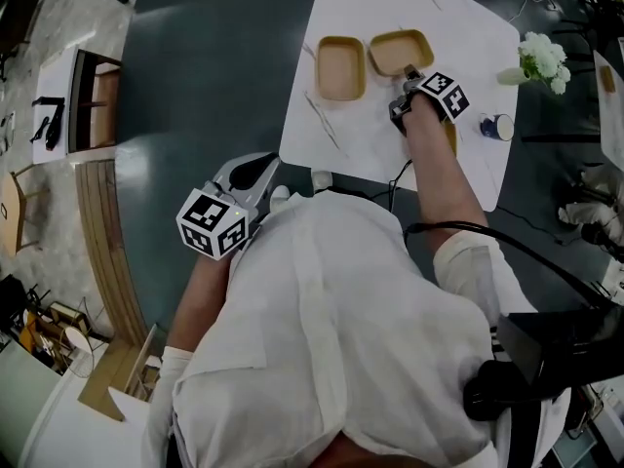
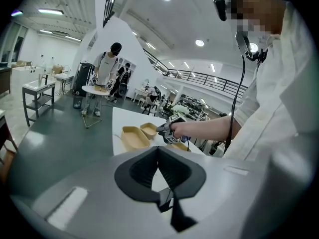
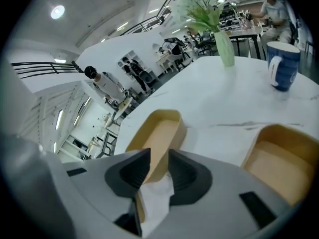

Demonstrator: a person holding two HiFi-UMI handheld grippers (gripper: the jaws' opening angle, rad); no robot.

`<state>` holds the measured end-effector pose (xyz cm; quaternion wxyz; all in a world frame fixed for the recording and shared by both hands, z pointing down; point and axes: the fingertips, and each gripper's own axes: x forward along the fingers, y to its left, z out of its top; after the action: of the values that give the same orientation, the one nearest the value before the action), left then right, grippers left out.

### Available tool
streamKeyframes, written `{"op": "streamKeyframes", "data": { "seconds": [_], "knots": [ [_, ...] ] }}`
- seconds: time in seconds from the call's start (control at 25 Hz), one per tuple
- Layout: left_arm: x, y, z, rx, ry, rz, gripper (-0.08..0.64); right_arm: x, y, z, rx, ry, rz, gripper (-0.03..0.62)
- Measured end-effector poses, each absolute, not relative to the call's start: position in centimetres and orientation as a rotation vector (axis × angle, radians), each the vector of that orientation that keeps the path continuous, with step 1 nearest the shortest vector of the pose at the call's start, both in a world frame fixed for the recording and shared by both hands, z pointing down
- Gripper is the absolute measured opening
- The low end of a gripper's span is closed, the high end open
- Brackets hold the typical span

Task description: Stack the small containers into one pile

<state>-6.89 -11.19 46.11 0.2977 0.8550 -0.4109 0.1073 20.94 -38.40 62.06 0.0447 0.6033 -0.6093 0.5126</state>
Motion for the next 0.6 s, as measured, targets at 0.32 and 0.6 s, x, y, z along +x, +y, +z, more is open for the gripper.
{"op": "streamKeyframes", "data": {
  "seconds": [0.32,0.6],
  "knots": [
    [-6.9,-11.3,47.0,2.229,-1.110,0.290,0.008,21.7,-39.1,63.8,1.929,-1.777,1.636,0.098],
    [-7.3,-11.2,47.1,2.213,-1.130,0.286,0.008,21.4,-39.6,64.4,1.913,-1.785,1.656,0.064]
  ]
}}
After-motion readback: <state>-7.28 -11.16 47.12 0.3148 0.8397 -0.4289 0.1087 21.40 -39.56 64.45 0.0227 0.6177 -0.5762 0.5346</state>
